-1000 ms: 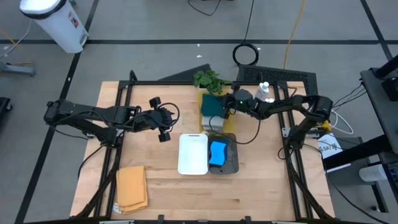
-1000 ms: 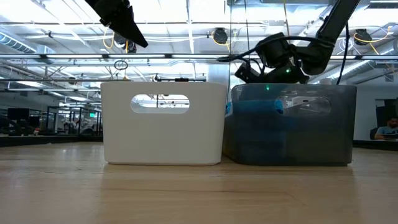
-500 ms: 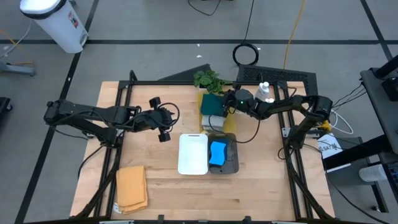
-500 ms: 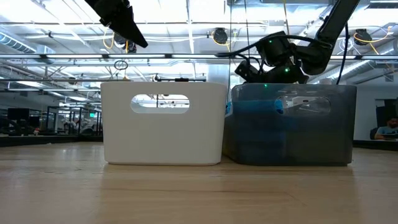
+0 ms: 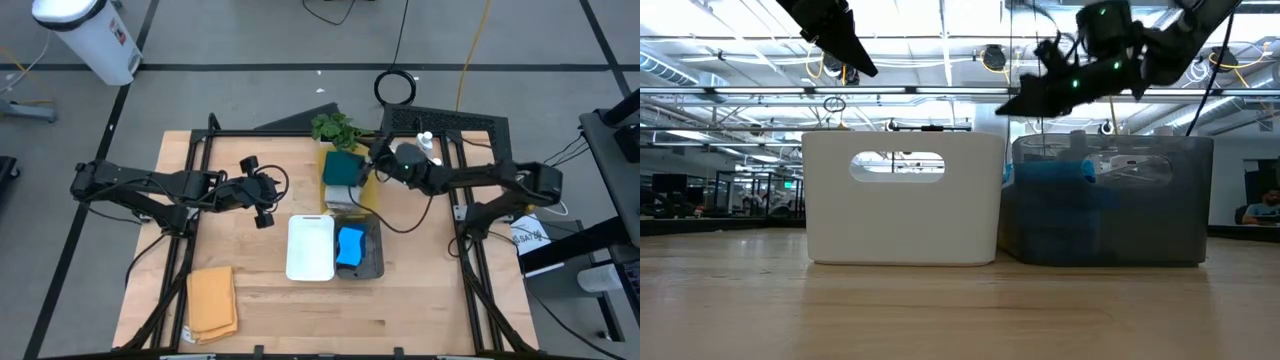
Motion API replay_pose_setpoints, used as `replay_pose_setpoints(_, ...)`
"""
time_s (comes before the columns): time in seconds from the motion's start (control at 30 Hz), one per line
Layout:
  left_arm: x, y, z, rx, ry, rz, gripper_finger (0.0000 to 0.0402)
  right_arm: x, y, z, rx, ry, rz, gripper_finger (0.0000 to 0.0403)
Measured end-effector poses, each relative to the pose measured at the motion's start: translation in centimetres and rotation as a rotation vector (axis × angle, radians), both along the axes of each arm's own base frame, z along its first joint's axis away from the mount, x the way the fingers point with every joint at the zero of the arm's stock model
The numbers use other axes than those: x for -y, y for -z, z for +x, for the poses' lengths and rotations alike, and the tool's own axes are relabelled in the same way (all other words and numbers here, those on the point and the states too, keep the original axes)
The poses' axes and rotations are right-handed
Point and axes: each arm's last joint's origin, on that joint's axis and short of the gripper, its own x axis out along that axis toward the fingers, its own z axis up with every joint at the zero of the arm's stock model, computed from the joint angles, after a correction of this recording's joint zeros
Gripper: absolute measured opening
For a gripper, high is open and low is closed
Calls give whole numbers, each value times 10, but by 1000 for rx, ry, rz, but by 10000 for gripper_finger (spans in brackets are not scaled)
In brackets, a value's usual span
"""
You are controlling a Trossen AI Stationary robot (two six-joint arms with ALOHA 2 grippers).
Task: Pick & Place Kitchen Items
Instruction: Put the dark green microfiber into the yellow bin
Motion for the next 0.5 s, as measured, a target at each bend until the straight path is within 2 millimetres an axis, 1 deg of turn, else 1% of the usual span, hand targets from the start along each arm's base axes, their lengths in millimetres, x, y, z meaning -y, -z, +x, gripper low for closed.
replay_pose_setpoints(0.07, 0, 0, 0, 0, 0, 0, 124, -8, -10, 1, 19, 44, 28, 170)
replay_pose_setpoints(0.13, 0, 0, 0, 1, 0, 0, 124, -14, -20, 4, -37, 67, 70, 144)
replay_pose_setpoints(0.2, 0, 0, 0, 1, 0, 0, 124, -19, -33, 10, -95, 57, 151, 106)
replay_pose_setpoints(0.27, 0, 0, 0, 1, 0, 0, 124, -24, -44, 15, -156, 53, 229, 56)
replay_pose_setpoints(0.3, 0, 0, 0, 1, 0, 0, 124, -26, -46, 18, -186, 47, 241, 30)
replay_pose_setpoints(0.33, 0, 0, 0, 2, 0, 0, 124, -29, -46, 23, -207, 38, 242, 16)
replay_pose_setpoints(0.37, 0, 0, 0, 1, 0, 0, 124, -31, -44, 28, -219, 27, 240, 10)
replay_pose_setpoints(0.43, 0, 0, 0, 2, 0, 0, 124, -33, -35, 34, -265, 20, 253, 9)
replay_pose_setpoints(0.5, 0, 0, 0, 2, 0, 0, 124, -27, -29, 44, -285, 30, 259, 3)
